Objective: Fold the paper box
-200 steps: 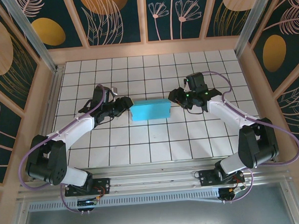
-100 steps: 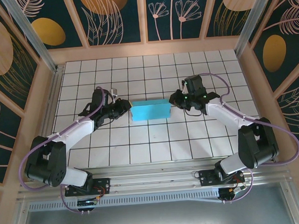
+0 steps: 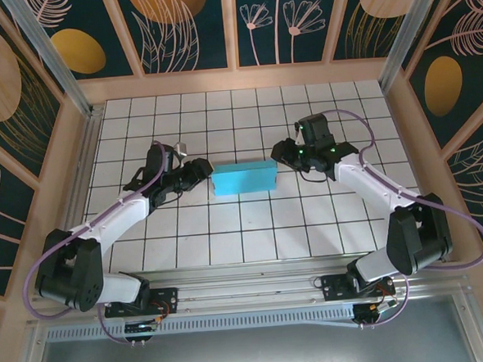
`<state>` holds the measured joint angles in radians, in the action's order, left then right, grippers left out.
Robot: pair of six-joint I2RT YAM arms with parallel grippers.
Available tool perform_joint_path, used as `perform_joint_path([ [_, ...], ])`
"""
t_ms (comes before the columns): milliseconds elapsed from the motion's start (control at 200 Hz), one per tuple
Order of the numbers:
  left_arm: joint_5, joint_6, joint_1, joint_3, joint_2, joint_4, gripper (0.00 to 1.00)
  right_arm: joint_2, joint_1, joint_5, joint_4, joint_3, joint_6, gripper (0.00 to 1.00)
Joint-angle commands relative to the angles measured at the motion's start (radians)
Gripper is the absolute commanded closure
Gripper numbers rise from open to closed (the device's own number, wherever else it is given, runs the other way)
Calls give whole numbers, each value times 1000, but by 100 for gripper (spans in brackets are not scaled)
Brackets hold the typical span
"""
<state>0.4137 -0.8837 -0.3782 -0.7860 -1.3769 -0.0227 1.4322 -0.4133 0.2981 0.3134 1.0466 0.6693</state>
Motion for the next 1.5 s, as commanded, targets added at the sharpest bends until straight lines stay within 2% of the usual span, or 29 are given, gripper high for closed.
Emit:
perform_joint_path([
  [0,14,6,-1,-18,-15,-2,52,-2,-4,23,-20,-7,13,60],
  [125,61,-14,-1,12,-41,-55,60,34,-5,29,-30,-50,2,62],
  [270,96,-14,0,33,-72,-57,71,63,-17,15,-29,-83,-17,81],
  [365,113,-23,-2,52,-74,-66,81,66,-28,13,-33,-89,-19,85],
  [626,104,-22,-9,95,5,-36,83,-3,-54,-13,-20,-130,-18,85],
  [706,95,-37,-20,137,54,-25,78,-58,-70,-27,-5,-182,-5,85],
  [816,78,-92,-31,218,154,-28,63,-172,-90,-52,7,-282,40,81],
  [906,45,-107,-33,267,263,-3,55,-276,-93,-58,21,-349,77,78],
  [1016,-7,-108,-33,295,376,34,42,-373,-94,-81,18,-404,116,71],
  [1091,-22,-102,-33,309,396,20,36,-400,-92,-91,-18,-439,129,66],
  [1286,1,-44,-34,276,231,-6,28,-278,-81,-11,-143,-452,118,54],
  [1422,49,-24,-34,269,123,-65,28,-132,-81,38,-166,-426,88,52],
  [1497,88,-14,-37,268,77,-96,32,-75,-91,68,-189,-418,85,56],
])
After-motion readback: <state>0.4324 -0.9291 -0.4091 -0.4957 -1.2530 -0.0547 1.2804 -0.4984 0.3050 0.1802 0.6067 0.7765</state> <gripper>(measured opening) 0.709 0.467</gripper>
